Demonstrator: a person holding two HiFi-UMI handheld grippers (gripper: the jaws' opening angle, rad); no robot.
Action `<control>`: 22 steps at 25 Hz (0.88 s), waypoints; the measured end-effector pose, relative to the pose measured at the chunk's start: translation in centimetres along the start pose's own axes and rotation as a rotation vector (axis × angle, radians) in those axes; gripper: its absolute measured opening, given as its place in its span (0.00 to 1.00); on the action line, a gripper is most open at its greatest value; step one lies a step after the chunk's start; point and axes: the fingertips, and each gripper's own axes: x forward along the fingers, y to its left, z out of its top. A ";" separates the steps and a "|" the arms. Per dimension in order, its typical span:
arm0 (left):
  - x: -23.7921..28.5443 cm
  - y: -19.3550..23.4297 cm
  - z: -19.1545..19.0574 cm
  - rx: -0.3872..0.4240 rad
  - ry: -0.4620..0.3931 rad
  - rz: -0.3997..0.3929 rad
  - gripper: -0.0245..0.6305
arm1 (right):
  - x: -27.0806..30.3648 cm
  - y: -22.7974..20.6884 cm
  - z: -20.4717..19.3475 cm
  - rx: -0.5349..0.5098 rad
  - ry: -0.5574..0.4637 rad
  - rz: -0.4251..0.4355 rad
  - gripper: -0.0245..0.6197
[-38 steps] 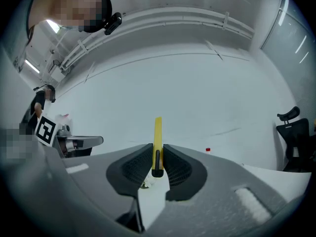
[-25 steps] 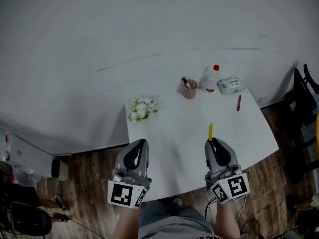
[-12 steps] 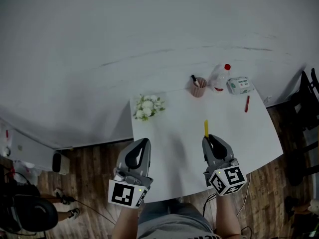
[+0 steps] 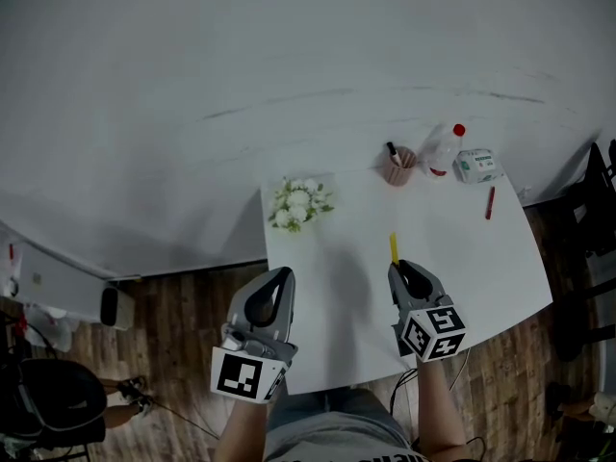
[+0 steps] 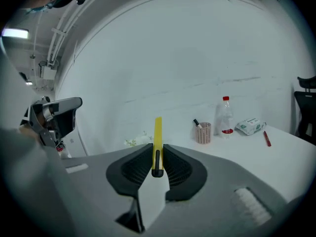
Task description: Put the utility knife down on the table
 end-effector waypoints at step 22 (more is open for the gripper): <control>-0.5 3.4 -2.2 -0.026 0.049 0.010 0.04 | 6.1 -2.9 -8.2 0.039 0.334 -0.083 0.14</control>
